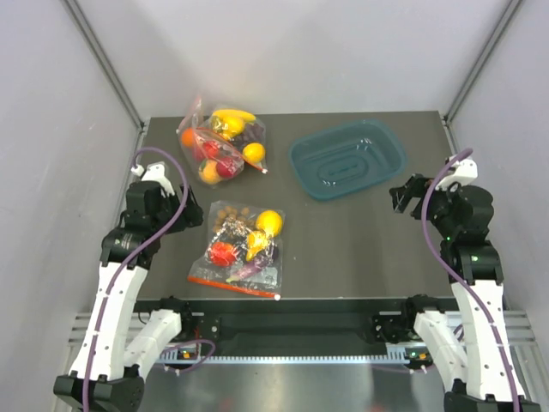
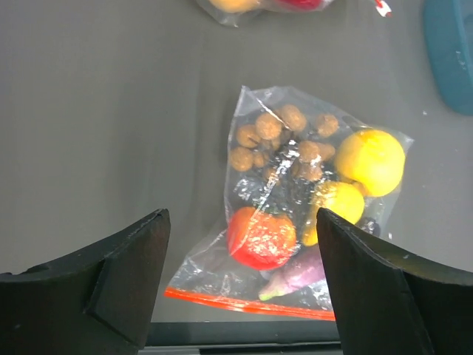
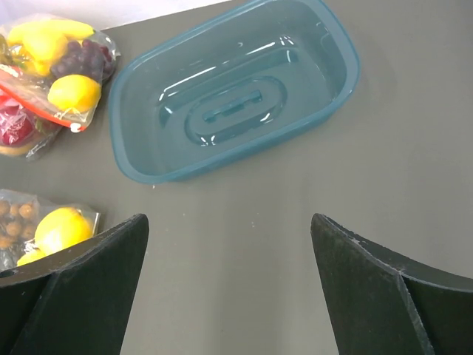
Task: Open the zip-top bag and remove the fake food
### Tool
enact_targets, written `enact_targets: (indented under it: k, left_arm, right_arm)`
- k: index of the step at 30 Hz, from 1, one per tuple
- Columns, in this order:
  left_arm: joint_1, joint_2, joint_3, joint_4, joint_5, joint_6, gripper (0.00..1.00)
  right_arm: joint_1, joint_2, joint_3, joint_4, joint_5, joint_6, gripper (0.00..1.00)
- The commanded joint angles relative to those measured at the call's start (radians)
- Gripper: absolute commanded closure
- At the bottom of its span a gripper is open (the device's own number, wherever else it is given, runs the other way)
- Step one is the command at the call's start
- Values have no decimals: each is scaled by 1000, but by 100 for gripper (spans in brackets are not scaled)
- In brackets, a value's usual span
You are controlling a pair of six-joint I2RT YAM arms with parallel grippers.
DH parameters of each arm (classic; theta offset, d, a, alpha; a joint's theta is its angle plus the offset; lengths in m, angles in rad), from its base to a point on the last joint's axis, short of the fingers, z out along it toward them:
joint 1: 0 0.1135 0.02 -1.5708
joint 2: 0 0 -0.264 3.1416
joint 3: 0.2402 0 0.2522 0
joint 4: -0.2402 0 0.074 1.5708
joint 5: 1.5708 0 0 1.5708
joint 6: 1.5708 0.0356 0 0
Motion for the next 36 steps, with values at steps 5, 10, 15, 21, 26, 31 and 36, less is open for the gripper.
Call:
enact_targets:
  k: [5,10,15,21,26,31,36]
  left_arm:
    - [3,-34,-61,90,249,-75,13]
    - [-6,-3,-156,120,214,-192,17]
    - [-63,52,-213,123,99,-255,17]
    - [-236,165,-219,121,-54,-339,18]
    - [-307,260,-237,129,-52,-379,41]
    - [-309,290,-240,167,21,-385,93]
    - [-309,300,-216,274,102,-407,100]
  right_arm:
    - [14,-44,-33,1,-17,13,9]
    - [14,-54,-47,-1,-23,30,9]
    - [14,-63,-70,1,-39,48,10]
    - [14,-75,-89,1,-45,59,10]
    - [74,-80,-105,-8,-43,31,11]
    - [190,-70,-116,-10,12,37,12]
    - [427,-3,-133,44,125,93,15]
